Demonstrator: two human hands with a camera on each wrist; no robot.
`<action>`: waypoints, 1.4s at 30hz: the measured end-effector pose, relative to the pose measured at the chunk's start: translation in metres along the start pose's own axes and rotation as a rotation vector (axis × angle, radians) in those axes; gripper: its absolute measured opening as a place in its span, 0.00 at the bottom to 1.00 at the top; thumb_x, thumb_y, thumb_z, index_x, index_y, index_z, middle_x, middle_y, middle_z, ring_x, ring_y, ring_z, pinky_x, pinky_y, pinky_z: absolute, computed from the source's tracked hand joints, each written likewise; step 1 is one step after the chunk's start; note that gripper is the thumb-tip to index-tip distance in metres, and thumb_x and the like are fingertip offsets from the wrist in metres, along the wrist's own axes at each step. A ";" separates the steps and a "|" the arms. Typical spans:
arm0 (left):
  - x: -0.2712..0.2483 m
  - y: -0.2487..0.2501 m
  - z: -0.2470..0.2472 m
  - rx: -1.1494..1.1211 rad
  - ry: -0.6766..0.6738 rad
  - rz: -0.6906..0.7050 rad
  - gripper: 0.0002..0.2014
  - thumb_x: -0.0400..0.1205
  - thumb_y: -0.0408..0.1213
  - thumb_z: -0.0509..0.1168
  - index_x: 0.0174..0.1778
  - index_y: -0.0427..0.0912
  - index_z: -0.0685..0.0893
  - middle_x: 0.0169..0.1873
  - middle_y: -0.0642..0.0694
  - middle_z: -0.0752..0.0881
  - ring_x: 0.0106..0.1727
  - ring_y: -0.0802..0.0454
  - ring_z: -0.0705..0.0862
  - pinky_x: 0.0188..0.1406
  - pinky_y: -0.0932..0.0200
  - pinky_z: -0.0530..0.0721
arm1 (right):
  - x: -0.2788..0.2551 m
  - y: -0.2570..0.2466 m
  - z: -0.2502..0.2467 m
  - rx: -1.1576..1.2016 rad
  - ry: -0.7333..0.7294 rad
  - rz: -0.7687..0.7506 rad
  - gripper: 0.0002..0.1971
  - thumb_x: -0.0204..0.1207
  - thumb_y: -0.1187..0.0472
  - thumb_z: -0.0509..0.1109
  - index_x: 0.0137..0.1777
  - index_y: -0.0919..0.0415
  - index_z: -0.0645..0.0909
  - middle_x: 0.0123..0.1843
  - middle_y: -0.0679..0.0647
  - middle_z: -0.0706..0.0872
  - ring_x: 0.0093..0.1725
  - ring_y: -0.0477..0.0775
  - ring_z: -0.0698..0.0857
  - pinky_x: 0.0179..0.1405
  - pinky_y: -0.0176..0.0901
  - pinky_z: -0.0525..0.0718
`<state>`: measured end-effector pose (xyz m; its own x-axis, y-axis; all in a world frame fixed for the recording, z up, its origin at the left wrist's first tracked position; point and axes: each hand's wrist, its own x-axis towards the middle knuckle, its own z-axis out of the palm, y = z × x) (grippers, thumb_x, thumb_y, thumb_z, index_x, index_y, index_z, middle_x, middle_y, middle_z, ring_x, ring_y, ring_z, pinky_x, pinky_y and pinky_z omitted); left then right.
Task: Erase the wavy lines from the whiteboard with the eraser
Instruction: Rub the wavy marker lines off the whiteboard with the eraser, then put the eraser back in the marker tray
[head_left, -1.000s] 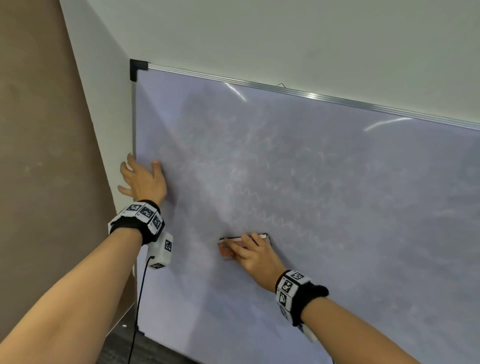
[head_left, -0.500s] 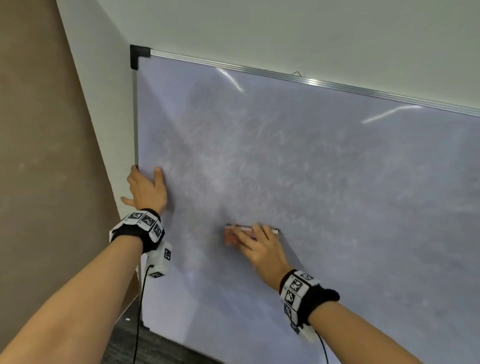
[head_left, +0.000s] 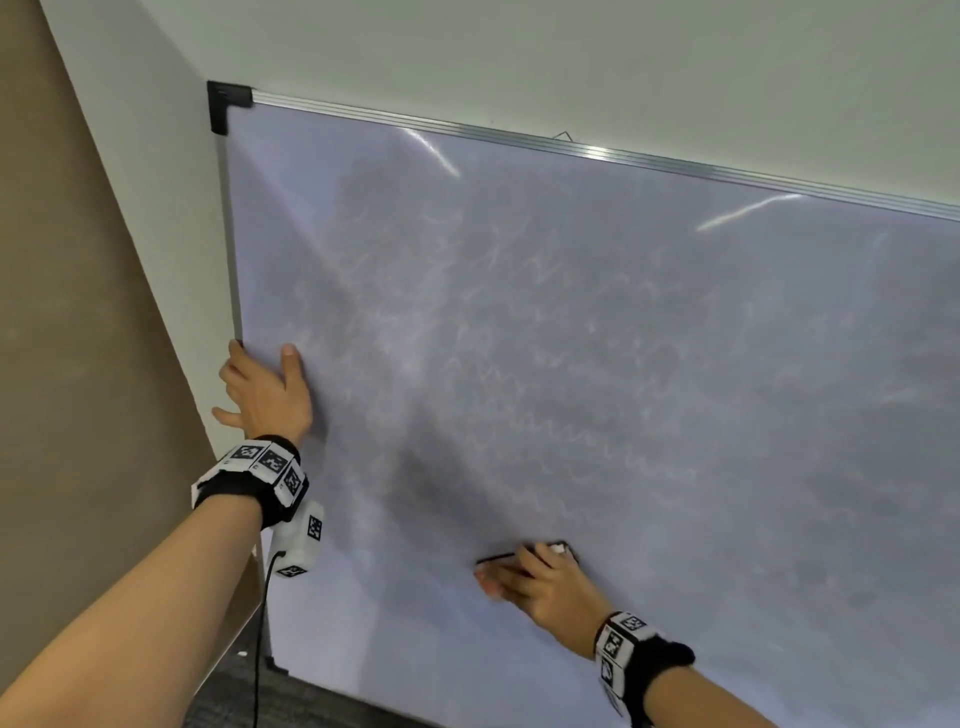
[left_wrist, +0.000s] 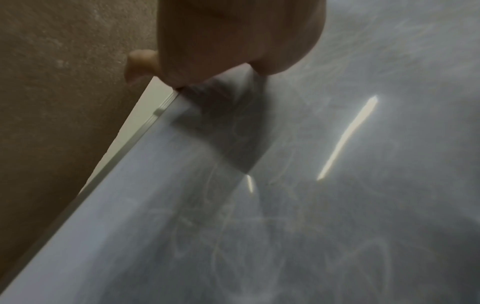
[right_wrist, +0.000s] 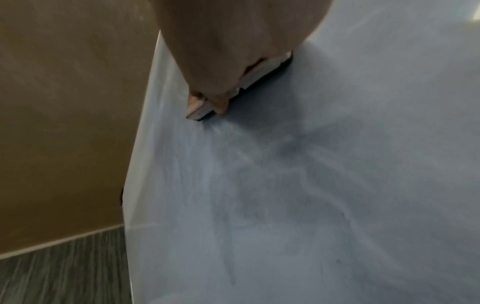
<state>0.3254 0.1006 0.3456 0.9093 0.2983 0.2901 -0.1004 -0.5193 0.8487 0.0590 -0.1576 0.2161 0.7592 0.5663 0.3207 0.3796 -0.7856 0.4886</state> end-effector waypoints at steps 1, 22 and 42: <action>-0.001 -0.001 0.001 0.005 0.003 0.001 0.34 0.86 0.54 0.52 0.82 0.38 0.52 0.78 0.34 0.60 0.77 0.33 0.63 0.74 0.28 0.44 | -0.003 0.003 -0.001 -0.008 -0.004 0.000 0.22 0.83 0.67 0.52 0.61 0.50 0.86 0.65 0.44 0.84 0.54 0.55 0.74 0.53 0.47 0.69; -0.273 -0.024 0.032 0.034 -0.701 0.829 0.17 0.83 0.42 0.53 0.60 0.41 0.81 0.56 0.45 0.79 0.55 0.44 0.78 0.58 0.51 0.73 | -0.167 -0.076 -0.030 0.487 -0.290 0.827 0.30 0.62 0.57 0.81 0.66 0.55 0.79 0.54 0.51 0.81 0.52 0.51 0.73 0.44 0.43 0.84; -0.403 -0.176 0.066 0.733 -1.265 0.577 0.17 0.87 0.44 0.52 0.72 0.50 0.71 0.65 0.53 0.74 0.62 0.54 0.78 0.66 0.54 0.68 | -0.239 -0.238 0.101 0.722 -1.031 0.794 0.29 0.78 0.71 0.60 0.79 0.57 0.61 0.78 0.60 0.66 0.78 0.62 0.63 0.76 0.55 0.63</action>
<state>0.0037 0.0189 0.0500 0.5924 -0.7125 -0.3760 -0.6715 -0.6945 0.2582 -0.1592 -0.1310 -0.0590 0.8019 -0.2378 -0.5480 -0.3632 -0.9224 -0.1312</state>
